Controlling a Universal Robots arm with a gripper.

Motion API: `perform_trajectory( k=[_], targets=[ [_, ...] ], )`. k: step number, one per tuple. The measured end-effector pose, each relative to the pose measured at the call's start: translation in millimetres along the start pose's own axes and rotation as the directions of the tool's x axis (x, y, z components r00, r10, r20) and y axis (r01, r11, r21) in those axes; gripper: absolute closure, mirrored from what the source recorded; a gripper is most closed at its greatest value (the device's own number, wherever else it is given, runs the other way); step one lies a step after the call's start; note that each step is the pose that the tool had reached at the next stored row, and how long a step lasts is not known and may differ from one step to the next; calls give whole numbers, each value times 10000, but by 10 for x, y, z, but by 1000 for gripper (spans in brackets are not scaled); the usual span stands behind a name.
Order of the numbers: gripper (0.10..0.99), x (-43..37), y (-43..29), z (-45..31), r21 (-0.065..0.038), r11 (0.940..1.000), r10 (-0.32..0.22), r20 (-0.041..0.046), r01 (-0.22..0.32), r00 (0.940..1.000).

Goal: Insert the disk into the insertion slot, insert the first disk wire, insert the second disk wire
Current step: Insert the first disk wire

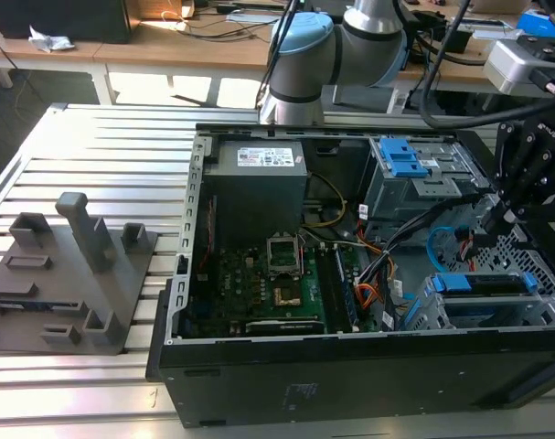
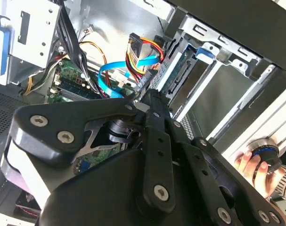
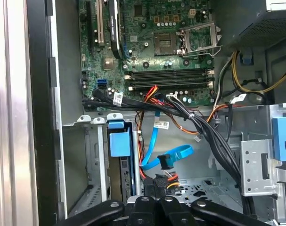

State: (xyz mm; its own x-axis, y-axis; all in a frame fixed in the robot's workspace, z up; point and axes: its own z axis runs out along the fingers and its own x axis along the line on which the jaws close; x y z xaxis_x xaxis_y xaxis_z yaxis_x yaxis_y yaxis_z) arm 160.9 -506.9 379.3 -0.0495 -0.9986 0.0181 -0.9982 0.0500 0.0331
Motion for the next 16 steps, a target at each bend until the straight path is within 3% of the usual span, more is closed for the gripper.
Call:
perform_trajectory(
  k=[3, 13, 16],
  targets=[
    [980, -107, -40, 33, -6, 10000, 0, -9, 0, 10000],
    [973, -109, -62, 33, -5, 10000, 1, -12, -1, 10000],
    [792, -109, -63, 33, -5, 10000, 0, -12, 0, 10000]
  ],
)
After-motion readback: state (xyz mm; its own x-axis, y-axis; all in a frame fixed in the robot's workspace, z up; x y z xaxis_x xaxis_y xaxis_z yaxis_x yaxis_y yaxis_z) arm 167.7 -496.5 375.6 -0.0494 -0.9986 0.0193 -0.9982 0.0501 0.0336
